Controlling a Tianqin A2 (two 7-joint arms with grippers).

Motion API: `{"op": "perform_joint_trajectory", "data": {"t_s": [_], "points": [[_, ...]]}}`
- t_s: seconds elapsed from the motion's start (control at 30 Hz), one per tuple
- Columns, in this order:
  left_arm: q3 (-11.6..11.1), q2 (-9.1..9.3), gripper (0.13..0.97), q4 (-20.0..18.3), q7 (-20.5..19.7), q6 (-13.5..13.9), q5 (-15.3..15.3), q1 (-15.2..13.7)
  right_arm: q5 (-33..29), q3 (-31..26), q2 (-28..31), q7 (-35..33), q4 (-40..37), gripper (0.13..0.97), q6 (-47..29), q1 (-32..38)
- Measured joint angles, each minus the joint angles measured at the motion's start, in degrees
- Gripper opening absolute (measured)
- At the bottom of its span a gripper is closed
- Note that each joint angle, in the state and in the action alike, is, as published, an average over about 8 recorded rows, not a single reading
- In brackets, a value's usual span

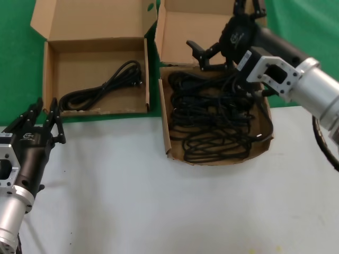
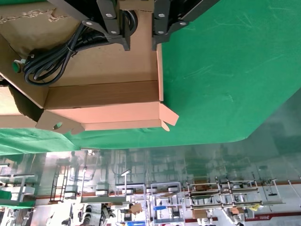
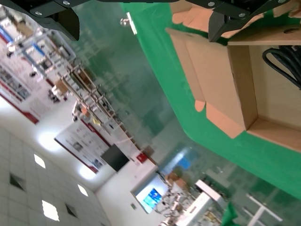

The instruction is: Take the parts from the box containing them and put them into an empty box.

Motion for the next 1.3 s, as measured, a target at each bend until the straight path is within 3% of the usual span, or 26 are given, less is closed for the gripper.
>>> {"op": "perform_joint_trajectory", "data": {"t_s": [0.23, 0.53, 0.8, 1.1, 1.3], "points": [[0.0, 0.01, 0.253, 0.0, 0.0, 0.0, 0.0, 0.0, 0.5, 1.3, -0.2, 4.2, 1.2, 0.956, 2.4, -3.7], [0.0, 0.02, 0.404, 0.0, 0.0, 0.0, 0.0, 0.0, 1.2, 3.0, -0.5, 9.8, 2.9, 0.966, 5.6, -8.6], [0.1, 0.03, 0.616, 0.0, 0.0, 0.0, 0.0, 0.0, 1.8, 4.5, -0.8, 14.8, 4.4, 0.966, 8.5, -13.0], [0.1, 0.04, 0.797, 0.0, 0.0, -0.1, 0.0, 0.0, 2.6, 6.2, -1.1, 20.4, 6.0, 0.966, 11.7, -17.9], [0.1, 0.04, 0.869, 0.0, 0.0, -0.1, 0.0, 0.0, 3.0, 7.4, -1.3, 24.2, 7.2, 0.966, 13.9, -21.2]]}}
